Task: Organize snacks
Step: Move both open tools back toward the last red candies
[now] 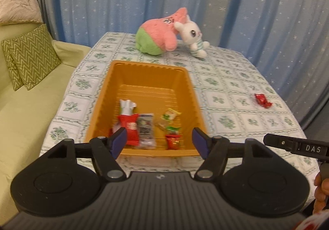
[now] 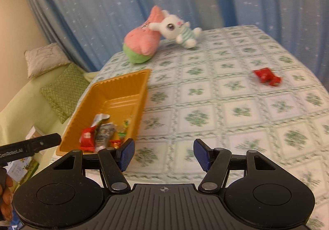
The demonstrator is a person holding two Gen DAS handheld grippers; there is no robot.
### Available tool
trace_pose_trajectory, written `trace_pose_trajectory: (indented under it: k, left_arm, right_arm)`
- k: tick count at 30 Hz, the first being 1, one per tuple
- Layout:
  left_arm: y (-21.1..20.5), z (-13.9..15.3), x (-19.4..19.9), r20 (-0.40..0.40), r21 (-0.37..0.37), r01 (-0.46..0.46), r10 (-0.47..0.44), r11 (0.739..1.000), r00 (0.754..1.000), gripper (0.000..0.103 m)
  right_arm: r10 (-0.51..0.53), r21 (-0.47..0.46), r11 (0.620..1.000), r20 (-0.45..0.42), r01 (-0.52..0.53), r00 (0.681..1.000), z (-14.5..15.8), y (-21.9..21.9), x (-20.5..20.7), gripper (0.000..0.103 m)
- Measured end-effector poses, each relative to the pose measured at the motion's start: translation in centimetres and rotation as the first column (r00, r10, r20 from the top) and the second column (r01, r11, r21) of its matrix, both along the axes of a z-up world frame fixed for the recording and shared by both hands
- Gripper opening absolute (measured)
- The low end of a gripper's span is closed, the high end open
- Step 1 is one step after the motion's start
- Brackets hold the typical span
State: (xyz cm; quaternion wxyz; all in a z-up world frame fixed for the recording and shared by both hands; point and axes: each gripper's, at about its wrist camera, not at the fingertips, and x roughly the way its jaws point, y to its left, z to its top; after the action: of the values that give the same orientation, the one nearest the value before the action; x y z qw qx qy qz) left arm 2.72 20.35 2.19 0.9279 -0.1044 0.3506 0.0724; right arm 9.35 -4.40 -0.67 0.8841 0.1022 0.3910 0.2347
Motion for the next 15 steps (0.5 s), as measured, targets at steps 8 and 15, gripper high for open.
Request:
trace_pose_trajectory:
  k: [8,15]
  left_arm:
    - [-4.2,1.1,0.1,0.012,-0.005,0.055,-0.055,0.998,0.998,0.077]
    - [-8.0,1.3,1.3,0.019,0.0,0.118,-0.118,0.993,0.993,0.081]
  right_arm:
    - [-0.085,0.015,0.996,0.025,0.084,0.996,1.5,-4.8,-1.3,0.063]
    - [-0.148,0.022,0.989,0.044,0.147,0.988,2.3,-8.5,-1.5,0.063]
